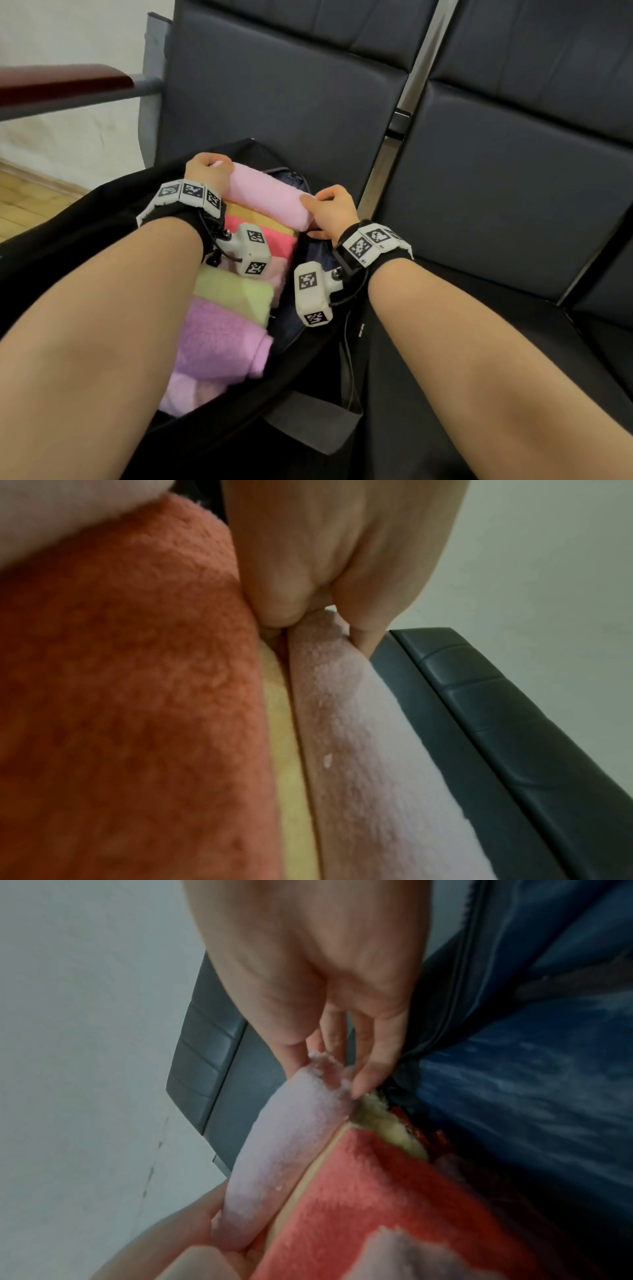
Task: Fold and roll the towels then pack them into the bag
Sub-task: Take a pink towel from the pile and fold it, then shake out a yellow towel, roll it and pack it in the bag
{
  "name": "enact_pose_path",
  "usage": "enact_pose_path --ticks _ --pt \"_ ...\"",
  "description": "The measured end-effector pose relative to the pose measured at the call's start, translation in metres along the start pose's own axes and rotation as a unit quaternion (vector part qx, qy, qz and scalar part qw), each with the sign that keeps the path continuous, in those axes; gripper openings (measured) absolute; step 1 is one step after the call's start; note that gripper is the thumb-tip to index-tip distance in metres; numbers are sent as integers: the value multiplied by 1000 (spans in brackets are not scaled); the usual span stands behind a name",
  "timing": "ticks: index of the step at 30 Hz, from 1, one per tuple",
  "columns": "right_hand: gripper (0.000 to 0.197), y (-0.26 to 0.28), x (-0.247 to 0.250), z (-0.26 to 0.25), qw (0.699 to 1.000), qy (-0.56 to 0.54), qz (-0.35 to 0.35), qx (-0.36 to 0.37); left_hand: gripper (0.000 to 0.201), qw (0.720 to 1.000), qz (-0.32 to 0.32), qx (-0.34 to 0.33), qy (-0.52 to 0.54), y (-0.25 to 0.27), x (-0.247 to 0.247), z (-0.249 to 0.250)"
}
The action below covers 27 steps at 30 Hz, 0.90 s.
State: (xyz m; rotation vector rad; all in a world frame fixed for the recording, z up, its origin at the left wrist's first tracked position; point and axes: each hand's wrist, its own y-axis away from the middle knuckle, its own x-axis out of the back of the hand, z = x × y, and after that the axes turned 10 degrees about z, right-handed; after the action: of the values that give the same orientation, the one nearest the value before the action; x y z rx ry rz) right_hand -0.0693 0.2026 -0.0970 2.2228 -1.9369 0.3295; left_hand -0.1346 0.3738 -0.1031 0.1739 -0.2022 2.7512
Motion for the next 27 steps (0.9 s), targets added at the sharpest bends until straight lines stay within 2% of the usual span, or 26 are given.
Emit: enact_pose_path --ticks 5,7,9,12,15,17,20,24,27 --pt "21 -6 -14 5 999 7 9 48 32 999 43 -14 -11 -13 2 -5" --pt "21 2 -16 0 999 19 3 49 34 997 46 -1 -67 -16 2 -7" --pt "24 10 -17 -6 999 33 -5 41 37 991 20 1 -131 -17 1 -7" --pt "25 14 -16 -9 996 71 -26 38 32 970 13 -24 -240 -20 -4 -6" --pt "25 14 -16 -7 994 94 -33 32 31 954 18 -5 -301 -19 -10 -1" --pt "27 14 -15 -8 993 105 -41 22 33 951 12 9 -308 -22 -9 1" --pt "29 20 -7 -17 990 126 -65 8 38 965 3 23 -260 -25 -5 0" --pt "64 32 12 -30 978 185 -95 2 53 977 13 20 -213 0 5 11" --pt "66 46 31 -45 975 203 -92 17 66 973 -30 -15 -230 22 15 28"
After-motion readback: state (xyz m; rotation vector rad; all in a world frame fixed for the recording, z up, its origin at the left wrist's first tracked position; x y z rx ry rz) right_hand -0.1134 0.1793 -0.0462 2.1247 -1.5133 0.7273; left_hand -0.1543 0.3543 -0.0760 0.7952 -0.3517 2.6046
